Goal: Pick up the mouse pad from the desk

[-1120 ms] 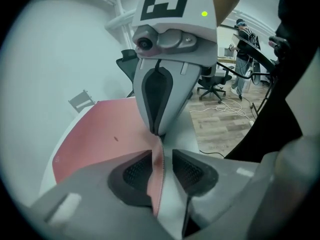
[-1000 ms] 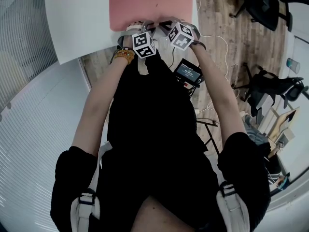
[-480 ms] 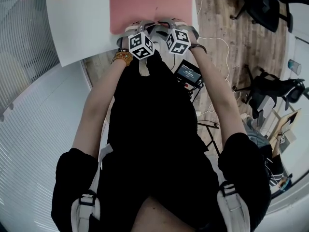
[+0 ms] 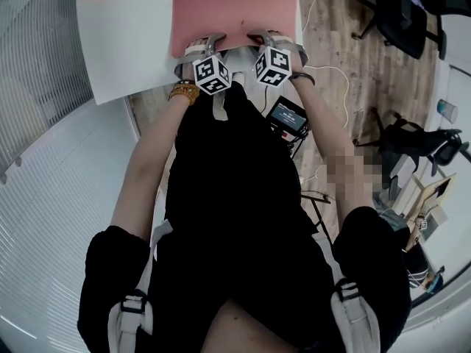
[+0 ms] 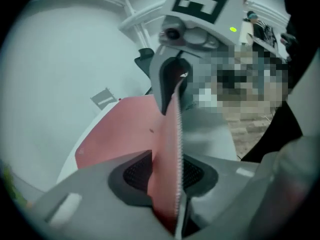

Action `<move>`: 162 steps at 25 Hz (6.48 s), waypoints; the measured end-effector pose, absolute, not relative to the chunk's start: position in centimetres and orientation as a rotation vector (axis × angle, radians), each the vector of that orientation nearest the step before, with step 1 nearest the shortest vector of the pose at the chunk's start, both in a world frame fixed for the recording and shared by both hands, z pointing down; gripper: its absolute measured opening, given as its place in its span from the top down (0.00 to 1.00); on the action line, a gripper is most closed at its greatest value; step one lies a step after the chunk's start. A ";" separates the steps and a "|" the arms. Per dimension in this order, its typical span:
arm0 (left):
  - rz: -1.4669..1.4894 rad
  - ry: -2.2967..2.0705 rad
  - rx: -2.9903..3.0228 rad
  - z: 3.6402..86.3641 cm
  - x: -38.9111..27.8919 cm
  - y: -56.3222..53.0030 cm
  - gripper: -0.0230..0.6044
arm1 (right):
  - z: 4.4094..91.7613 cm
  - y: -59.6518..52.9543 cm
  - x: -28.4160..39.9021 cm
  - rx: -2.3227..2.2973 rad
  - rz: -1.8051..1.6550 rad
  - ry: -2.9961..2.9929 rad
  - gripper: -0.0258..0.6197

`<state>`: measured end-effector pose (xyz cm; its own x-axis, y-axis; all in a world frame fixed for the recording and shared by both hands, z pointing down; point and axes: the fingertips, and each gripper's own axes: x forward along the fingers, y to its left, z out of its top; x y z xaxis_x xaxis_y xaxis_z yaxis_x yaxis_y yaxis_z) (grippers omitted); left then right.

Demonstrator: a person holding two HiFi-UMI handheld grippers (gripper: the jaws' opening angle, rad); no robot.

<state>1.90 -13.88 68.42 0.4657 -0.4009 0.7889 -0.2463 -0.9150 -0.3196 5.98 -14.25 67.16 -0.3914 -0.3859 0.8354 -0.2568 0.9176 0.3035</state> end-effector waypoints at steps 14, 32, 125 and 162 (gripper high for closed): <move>-1.425 0.638 -2.528 68.0 1.1 -16.7 0.87 | 68.2 -16.3 7.9 0.526 -0.186 -1.896 0.89; -1.531 0.844 -2.747 70.2 -2.9 -16.9 0.85 | 71.4 -15.0 9.0 0.604 0.109 -1.839 0.85; -1.258 0.963 -3.285 58.1 -2.0 -2.0 0.91 | 59.8 -1.8 7.9 0.321 0.745 -2.107 0.89; -0.811 1.135 -3.132 41.9 -3.2 -8.5 0.91 | 44.4 -4.6 6.6 0.332 0.557 -2.340 0.89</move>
<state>-3.20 -8.53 41.88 0.6756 -0.5258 0.5169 -0.6595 -0.7444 0.1048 6.55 -4.60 44.38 -0.7232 -0.0812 0.6858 -0.3815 0.8748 -0.2987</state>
